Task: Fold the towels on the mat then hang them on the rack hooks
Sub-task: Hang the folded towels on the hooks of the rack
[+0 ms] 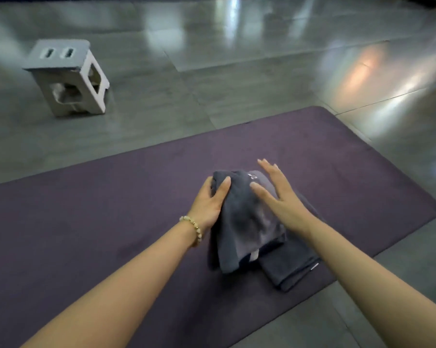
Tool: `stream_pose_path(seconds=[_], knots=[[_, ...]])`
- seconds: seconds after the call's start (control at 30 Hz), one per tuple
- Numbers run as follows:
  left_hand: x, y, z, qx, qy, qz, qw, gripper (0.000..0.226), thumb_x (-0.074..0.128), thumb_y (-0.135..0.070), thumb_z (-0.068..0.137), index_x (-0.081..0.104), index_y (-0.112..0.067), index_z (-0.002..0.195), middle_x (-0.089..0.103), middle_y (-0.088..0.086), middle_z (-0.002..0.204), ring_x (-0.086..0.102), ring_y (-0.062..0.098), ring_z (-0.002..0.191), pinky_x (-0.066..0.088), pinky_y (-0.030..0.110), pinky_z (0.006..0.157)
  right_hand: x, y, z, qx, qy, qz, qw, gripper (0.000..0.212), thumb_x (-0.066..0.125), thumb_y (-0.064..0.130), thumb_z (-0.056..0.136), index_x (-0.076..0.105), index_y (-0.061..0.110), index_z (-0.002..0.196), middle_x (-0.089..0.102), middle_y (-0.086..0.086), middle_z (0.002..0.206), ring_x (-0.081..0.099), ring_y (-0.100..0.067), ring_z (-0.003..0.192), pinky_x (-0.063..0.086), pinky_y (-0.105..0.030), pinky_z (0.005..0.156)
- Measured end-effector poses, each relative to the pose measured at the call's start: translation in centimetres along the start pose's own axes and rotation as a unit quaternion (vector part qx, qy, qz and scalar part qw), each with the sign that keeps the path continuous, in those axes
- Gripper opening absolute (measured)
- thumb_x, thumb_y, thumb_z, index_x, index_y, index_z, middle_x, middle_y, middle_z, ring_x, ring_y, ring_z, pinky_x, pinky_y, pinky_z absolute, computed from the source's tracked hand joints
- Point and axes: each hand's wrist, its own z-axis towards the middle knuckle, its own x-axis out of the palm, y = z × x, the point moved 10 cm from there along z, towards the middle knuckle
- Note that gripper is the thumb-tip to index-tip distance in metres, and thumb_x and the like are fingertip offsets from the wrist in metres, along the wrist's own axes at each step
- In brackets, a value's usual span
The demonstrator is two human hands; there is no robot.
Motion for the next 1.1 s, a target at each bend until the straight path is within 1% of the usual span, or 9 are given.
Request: stream_pose_path(seconds=[0.07,0.13,0.2,0.3,0.4,0.67,0.83,0.97,1.1], knots=[[-4.6,-1.9,-2.1,0.005,0.001,0.048,0.999,0.037,0.051,-0.037,0.095,0.056,-0.009,0.118,0.067,0.007,0.114,0.064,0.017,0.105,0.051,0.030,0.093,4.7,3.8,1.4,-0.009,0.088,-0.041,0.995,0.064,0.047,0.064,0.079,0.045,0.036,0.136,0.044,0.022,0.132,0.029,-0.002,0.137,0.012,-0.024,0.112],[-10.0,-3.3,-4.5,-0.004,-0.019,0.096,0.995,0.038,0.051,-0.039,0.094,0.059,-0.008,0.114,0.069,0.007,0.107,0.065,0.016,0.098,0.052,0.032,0.090,10.3,7.0,1.6,0.005,0.182,-0.052,0.982,0.059,0.051,0.067,0.073,0.065,0.023,0.110,0.063,0.013,0.102,0.056,-0.006,0.104,0.037,-0.024,0.096],[-15.9,-5.0,-7.6,-0.008,-0.064,0.149,0.987,0.037,0.053,-0.043,0.091,0.060,-0.010,0.107,0.069,0.008,0.097,0.063,0.014,0.085,0.051,0.034,0.083,16.2,10.0,0.6,0.022,0.266,-0.044,0.963,0.052,0.062,0.063,0.074,0.070,0.014,0.092,0.063,0.006,0.079,0.059,-0.006,0.075,0.046,-0.024,0.071],[-24.4,-7.3,-14.0,-0.010,-0.158,0.157,0.975,0.029,0.060,-0.042,0.087,0.051,-0.020,0.103,0.066,0.010,0.093,0.061,0.012,0.076,0.051,0.025,0.072,23.8,16.1,-2.2,-0.009,0.324,0.006,0.946,0.033,0.067,0.047,0.082,0.068,0.013,0.081,0.062,0.004,0.069,0.057,-0.005,0.062,0.045,-0.023,0.059],[-31.0,-10.2,-22.5,0.019,-0.272,0.229,0.934,0.021,0.064,-0.040,0.085,0.052,-0.025,0.095,0.053,0.000,0.100,0.054,0.014,0.092,0.046,0.016,0.080,29.8,22.9,-6.6,-0.046,0.358,0.025,0.932,0.032,0.069,0.042,0.082,0.062,0.013,0.072,0.057,0.006,0.058,0.054,-0.008,0.055,0.044,-0.024,0.050],[-35.8,-16.9,-46.1,-0.117,-0.340,0.204,0.911,0.040,0.073,-0.048,0.075,0.050,-0.016,0.068,0.050,-0.011,0.060,0.044,0.004,0.057,0.039,0.026,0.059,35.8,39.5,-22.1,-0.112,0.515,-0.051,0.848,0.039,0.078,0.038,0.073,0.067,0.002,0.082,0.066,-0.008,0.065,0.064,-0.025,0.057,0.055,-0.043,0.047],[-35.8,-21.7,-59.8,-0.222,-0.342,0.163,0.898,0.039,0.068,-0.064,0.071,0.066,-0.029,0.087,0.071,-0.010,0.091,0.066,0.007,0.086,0.053,0.027,0.081,35.9,49.6,-32.5,-0.157,0.569,-0.082,0.803,0.032,0.079,0.042,0.072,0.072,0.016,0.089,0.071,-0.006,0.071,0.066,-0.028,0.057,0.052,-0.045,0.046],[-35.2,-25.3,-69.9,-0.237,-0.382,0.092,0.889,0.027,0.068,-0.051,0.079,0.064,-0.025,0.085,0.065,-0.014,0.080,0.058,-0.008,0.070,0.041,0.003,0.059,36.6,56.7,-40.7,-0.182,0.590,-0.077,0.783,0.029,0.080,0.035,0.073,0.070,0.012,0.088,0.069,-0.007,0.071,0.064,-0.027,0.055,0.051,-0.042,0.043],[-35.0,-26.9,-82.3,-0.223,-0.450,0.017,0.864,0.036,0.074,-0.050,0.074,0.069,-0.017,0.090,0.072,-0.004,0.086,0.068,0.009,0.083,0.053,0.018,0.077,37.9,61.6,-51.1,-0.176,0.643,-0.069,0.742,0.030,0.080,0.032,0.074,0.069,0.010,0.092,0.070,-0.010,0.080,0.066,-0.025,0.071,0.055,-0.038,0.052]])
